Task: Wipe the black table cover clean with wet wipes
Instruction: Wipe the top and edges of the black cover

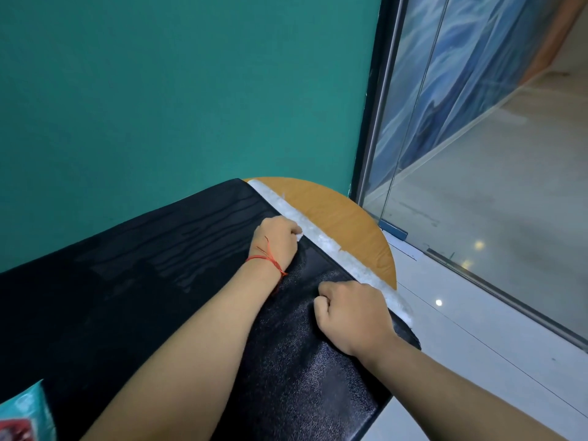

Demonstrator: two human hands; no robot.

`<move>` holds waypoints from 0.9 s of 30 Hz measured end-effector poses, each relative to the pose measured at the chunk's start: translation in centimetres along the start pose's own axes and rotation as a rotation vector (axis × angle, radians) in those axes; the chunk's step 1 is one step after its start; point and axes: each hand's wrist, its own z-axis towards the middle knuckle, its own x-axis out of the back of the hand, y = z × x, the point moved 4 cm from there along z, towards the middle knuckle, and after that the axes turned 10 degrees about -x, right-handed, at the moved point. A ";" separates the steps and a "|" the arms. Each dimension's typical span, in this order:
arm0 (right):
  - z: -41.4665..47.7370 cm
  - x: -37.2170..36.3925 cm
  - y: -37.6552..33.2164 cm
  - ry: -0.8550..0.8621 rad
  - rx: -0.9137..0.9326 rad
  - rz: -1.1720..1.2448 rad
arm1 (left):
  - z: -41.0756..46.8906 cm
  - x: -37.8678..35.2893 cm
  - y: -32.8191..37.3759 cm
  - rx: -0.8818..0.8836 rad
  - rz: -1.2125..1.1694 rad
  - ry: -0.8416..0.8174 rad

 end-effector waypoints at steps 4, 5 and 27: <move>0.1 0.0 0.0 0.010 0.006 -0.005 | -3.4 -0.5 2.0 -0.174 -0.083 -0.063; 0.0 0.0 0.1 0.014 0.011 0.014 | -4.5 -0.5 2.3 -0.229 -0.087 -0.087; 0.0 0.3 0.3 0.043 0.001 0.062 | -2.3 -0.9 1.7 -0.334 -0.112 -0.208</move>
